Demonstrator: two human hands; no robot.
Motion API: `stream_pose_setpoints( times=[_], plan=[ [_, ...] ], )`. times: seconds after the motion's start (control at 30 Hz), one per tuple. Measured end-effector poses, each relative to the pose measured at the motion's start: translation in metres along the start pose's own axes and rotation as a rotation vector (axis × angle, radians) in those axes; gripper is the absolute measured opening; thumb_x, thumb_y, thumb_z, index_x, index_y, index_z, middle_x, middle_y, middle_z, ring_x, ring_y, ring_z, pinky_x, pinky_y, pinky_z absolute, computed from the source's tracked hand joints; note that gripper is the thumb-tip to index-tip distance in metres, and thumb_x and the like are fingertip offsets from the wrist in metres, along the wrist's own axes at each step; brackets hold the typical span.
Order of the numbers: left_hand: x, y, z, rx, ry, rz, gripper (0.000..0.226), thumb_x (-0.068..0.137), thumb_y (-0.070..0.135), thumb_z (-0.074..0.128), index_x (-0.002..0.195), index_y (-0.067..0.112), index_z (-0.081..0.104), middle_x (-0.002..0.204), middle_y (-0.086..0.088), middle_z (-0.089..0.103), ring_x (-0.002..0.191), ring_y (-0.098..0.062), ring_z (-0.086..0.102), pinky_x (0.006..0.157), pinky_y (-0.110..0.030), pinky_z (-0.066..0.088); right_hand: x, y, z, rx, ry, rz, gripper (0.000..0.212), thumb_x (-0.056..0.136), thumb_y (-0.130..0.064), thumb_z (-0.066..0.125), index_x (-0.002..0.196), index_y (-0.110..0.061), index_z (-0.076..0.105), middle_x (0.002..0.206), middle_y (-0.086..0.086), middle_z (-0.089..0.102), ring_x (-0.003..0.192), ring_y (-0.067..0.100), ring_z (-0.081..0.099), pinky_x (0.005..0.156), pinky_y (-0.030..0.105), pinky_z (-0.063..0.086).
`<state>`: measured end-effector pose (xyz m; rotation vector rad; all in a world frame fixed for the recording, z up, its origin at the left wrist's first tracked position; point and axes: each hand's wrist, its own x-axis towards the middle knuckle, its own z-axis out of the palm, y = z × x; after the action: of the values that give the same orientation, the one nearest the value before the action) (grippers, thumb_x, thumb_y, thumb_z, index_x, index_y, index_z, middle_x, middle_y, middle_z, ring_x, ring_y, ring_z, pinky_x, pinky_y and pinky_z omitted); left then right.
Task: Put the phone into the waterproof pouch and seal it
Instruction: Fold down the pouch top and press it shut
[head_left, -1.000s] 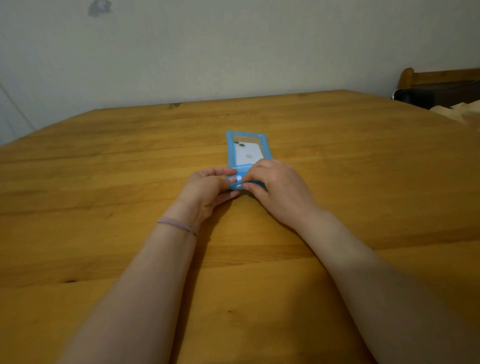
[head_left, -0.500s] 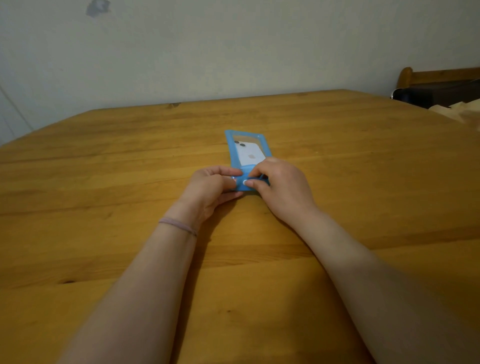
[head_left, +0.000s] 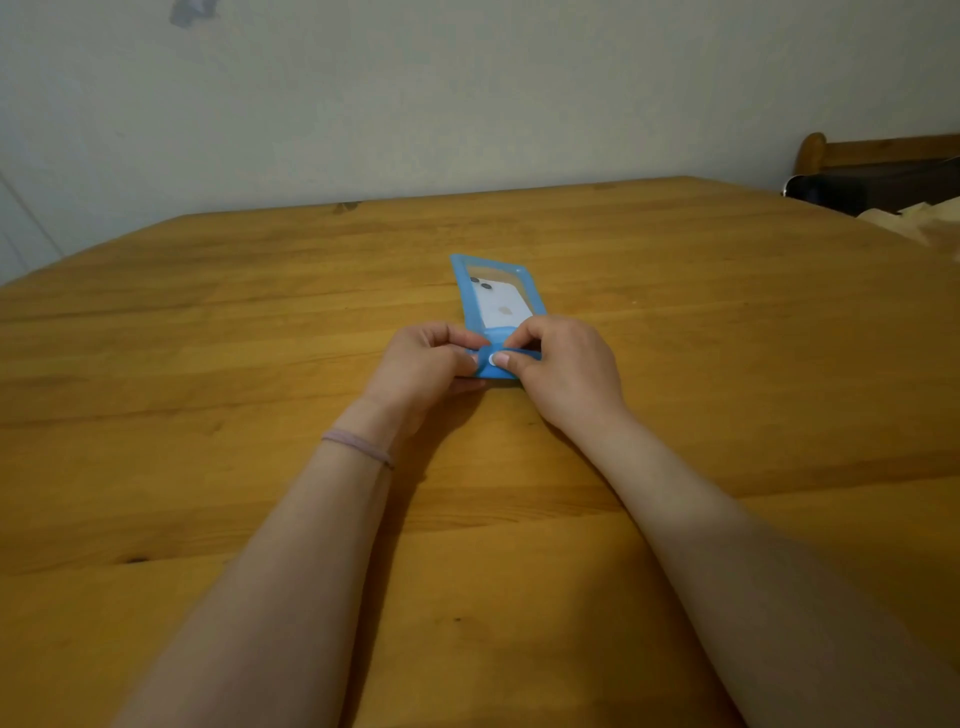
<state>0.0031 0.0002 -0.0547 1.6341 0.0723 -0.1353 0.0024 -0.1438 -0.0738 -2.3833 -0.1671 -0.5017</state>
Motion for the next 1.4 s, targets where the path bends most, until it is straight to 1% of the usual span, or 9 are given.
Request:
stream_pose_setpoints(
  times=[0.23, 0.33, 0.47, 0.57, 0.67, 0.8, 1.07, 1.23, 1.4],
  plan=[
    [-0.001, -0.001, -0.001, 0.116, 0.028, 0.039, 0.022, 0.084, -0.008, 0.054, 0.075, 0.01, 0.063, 0.087, -0.019, 0.065, 0.083, -0.031, 0.063, 0.087, -0.046, 0.054, 0.002, 0.0, 0.0, 0.018, -0.002, 0.04, 0.017, 0.078, -0.04, 0.073, 0.072, -0.034, 0.058, 0.077, -0.017, 0.055, 0.075, 0.007, 0.053, 0.053, 0.024, 0.037],
    [0.0, 0.0, 0.0, 0.138, 0.028, 0.058, 0.022, 0.083, -0.008, 0.054, 0.074, 0.01, 0.062, 0.074, -0.012, 0.063, 0.073, -0.025, 0.061, 0.082, -0.042, 0.054, 0.004, 0.001, -0.001, 0.059, -0.018, 0.081, 0.017, 0.076, -0.04, 0.075, 0.072, -0.034, 0.06, 0.075, -0.018, 0.056, 0.076, 0.006, 0.056, 0.056, 0.026, 0.04],
    [-0.001, 0.001, 0.001, 0.007, -0.017, 0.054, 0.019, 0.084, -0.003, 0.056, 0.069, 0.008, 0.061, 0.051, 0.004, 0.065, 0.053, -0.008, 0.064, 0.062, -0.026, 0.058, 0.006, 0.002, -0.003, 0.137, -0.037, 0.106, 0.024, 0.072, -0.036, 0.08, 0.062, -0.035, 0.058, 0.066, -0.021, 0.055, 0.068, -0.001, 0.055, 0.055, 0.023, 0.04],
    [-0.003, -0.001, 0.004, 0.044, -0.003, 0.095, 0.014, 0.08, 0.007, 0.072, 0.072, 0.009, 0.061, 0.06, -0.002, 0.066, 0.056, -0.009, 0.065, 0.059, -0.023, 0.058, 0.006, 0.001, -0.003, 0.166, -0.023, 0.103, 0.024, 0.071, -0.039, 0.081, 0.063, -0.034, 0.059, 0.067, -0.018, 0.058, 0.069, 0.001, 0.057, 0.054, 0.022, 0.041],
    [-0.003, -0.003, 0.006, 0.077, 0.028, 0.128, 0.014, 0.078, 0.002, 0.074, 0.077, 0.008, 0.062, 0.063, -0.005, 0.058, 0.048, -0.006, 0.058, 0.05, -0.016, 0.05, 0.007, 0.003, -0.003, 0.198, -0.01, 0.103, 0.023, 0.069, -0.032, 0.083, 0.069, -0.03, 0.06, 0.07, -0.015, 0.06, 0.07, 0.003, 0.058, 0.056, 0.019, 0.042],
    [-0.002, -0.003, 0.007, 0.069, 0.039, 0.114, 0.013, 0.079, -0.001, 0.072, 0.078, 0.008, 0.062, 0.066, -0.008, 0.059, 0.065, -0.022, 0.057, 0.069, -0.032, 0.05, 0.006, 0.003, -0.005, 0.275, -0.047, 0.102, 0.02, 0.072, -0.02, 0.081, 0.074, -0.027, 0.063, 0.074, -0.014, 0.062, 0.072, 0.001, 0.058, 0.06, 0.016, 0.041],
    [0.0, -0.001, 0.008, 0.095, 0.117, 0.111, 0.02, 0.078, -0.001, 0.073, 0.071, 0.012, 0.06, 0.065, -0.008, 0.059, 0.067, -0.025, 0.059, 0.067, -0.033, 0.051, 0.004, 0.002, -0.005, 0.356, -0.068, 0.13, 0.024, 0.075, -0.012, 0.078, 0.079, -0.027, 0.06, 0.083, -0.007, 0.066, 0.082, 0.007, 0.063, 0.063, 0.016, 0.041],
    [-0.001, 0.001, 0.009, 0.096, 0.14, 0.114, 0.019, 0.078, -0.002, 0.072, 0.072, 0.01, 0.06, 0.076, -0.017, 0.064, 0.078, -0.032, 0.063, 0.082, -0.048, 0.054, 0.003, 0.0, -0.003, 0.329, -0.044, 0.117, 0.024, 0.075, -0.013, 0.078, 0.079, -0.028, 0.059, 0.087, -0.008, 0.066, 0.084, 0.005, 0.062, 0.063, 0.013, 0.041],
    [0.001, 0.0, 0.01, 0.101, 0.178, 0.117, 0.016, 0.078, -0.003, 0.071, 0.074, 0.009, 0.061, 0.083, -0.02, 0.067, 0.082, -0.033, 0.066, 0.084, -0.049, 0.055, 0.003, -0.002, 0.0, 0.31, -0.024, 0.112, 0.025, 0.075, -0.014, 0.078, 0.076, -0.03, 0.059, 0.087, -0.008, 0.067, 0.082, 0.003, 0.061, 0.061, 0.012, 0.039]
  ],
)
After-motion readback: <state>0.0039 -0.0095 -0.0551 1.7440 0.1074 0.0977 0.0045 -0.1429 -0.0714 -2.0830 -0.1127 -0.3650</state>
